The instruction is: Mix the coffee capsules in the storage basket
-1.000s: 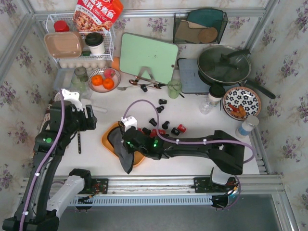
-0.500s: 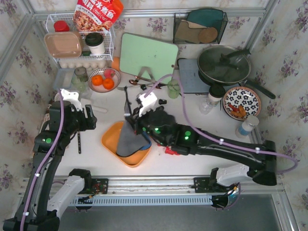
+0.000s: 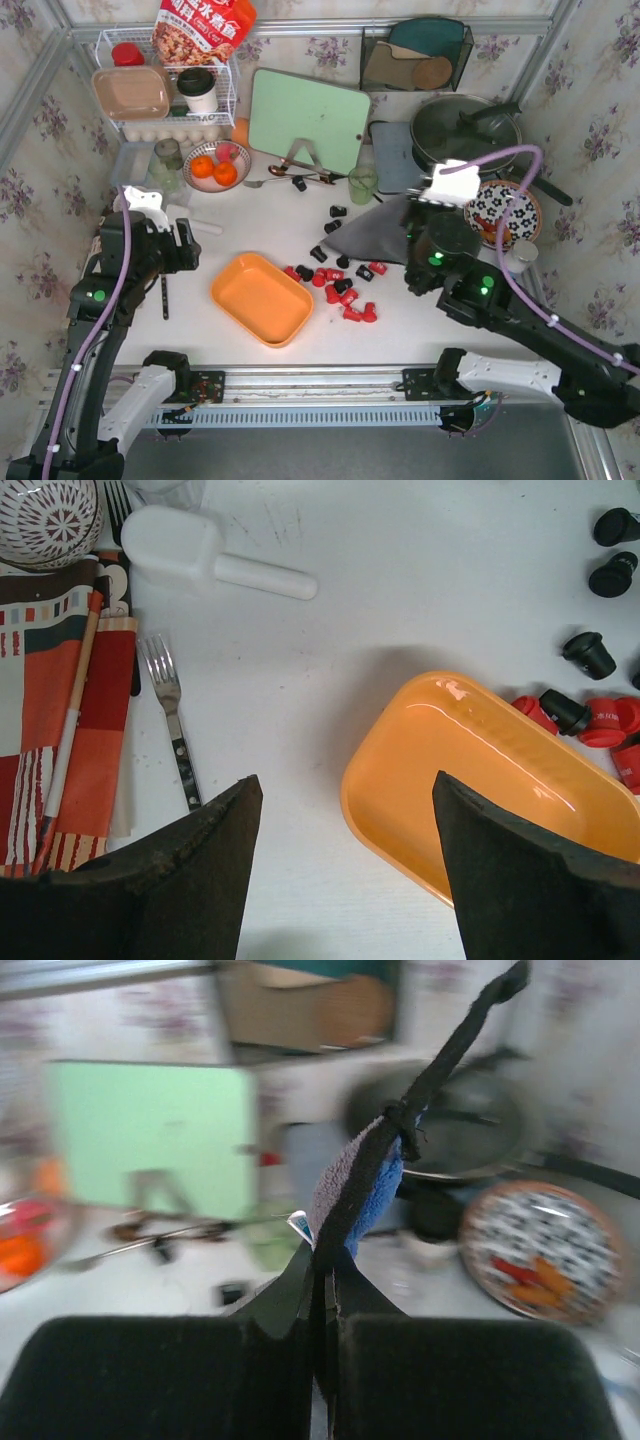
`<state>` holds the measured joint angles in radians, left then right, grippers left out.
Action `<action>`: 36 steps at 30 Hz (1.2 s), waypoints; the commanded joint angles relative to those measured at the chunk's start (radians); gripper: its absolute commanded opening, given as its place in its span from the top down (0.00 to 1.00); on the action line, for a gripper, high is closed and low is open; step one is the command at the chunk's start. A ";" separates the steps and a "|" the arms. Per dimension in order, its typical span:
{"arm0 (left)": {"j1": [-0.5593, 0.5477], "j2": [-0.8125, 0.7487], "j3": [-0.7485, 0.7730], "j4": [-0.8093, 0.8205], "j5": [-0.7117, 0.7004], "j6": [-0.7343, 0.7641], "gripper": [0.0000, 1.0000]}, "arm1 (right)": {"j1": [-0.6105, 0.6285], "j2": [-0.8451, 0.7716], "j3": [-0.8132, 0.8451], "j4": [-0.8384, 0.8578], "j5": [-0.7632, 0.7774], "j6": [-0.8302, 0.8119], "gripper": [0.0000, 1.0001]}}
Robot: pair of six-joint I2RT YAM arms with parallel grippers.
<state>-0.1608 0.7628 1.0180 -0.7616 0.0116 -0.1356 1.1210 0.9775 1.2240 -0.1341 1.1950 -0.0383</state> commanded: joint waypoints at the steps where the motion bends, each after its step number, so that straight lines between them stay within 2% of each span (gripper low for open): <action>1: 0.001 0.001 -0.002 0.019 0.024 -0.010 0.28 | -0.117 -0.130 -0.114 0.020 0.308 -0.046 1.00; 6: 0.001 0.001 -0.002 0.019 0.035 -0.014 0.28 | -0.206 -0.326 -0.273 0.153 0.346 -0.097 1.00; 11: 0.001 0.003 -0.002 0.021 0.043 -0.016 0.28 | -0.367 -0.312 -0.343 0.145 0.300 -0.107 1.00; 16: 0.001 -0.005 -0.005 0.020 0.047 -0.016 0.28 | -0.503 -0.282 -0.326 -0.023 0.251 0.082 1.00; 21: 0.000 -0.008 -0.007 0.021 0.055 -0.017 0.28 | -0.764 -0.327 -0.392 -0.064 0.171 0.191 1.00; 24: 0.000 -0.008 -0.007 0.022 0.064 -0.020 0.28 | -0.864 -0.340 -0.373 -0.231 0.127 0.402 1.00; 26: 0.000 -0.007 -0.007 0.022 0.068 -0.021 0.28 | -0.896 -0.347 -0.355 -0.330 0.103 0.490 1.00; 31: 0.000 -0.005 -0.005 0.022 0.073 -0.022 0.28 | -0.925 -0.337 -0.390 -0.343 0.064 0.523 1.00; 36: 0.000 -0.013 -0.010 0.021 0.066 -0.022 0.28 | -0.976 -0.293 -0.421 -0.436 -0.005 0.659 1.00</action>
<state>-0.1612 0.7559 1.0111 -0.7612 0.0746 -0.1543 0.1741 0.6643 0.8200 -0.4847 1.2491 0.4744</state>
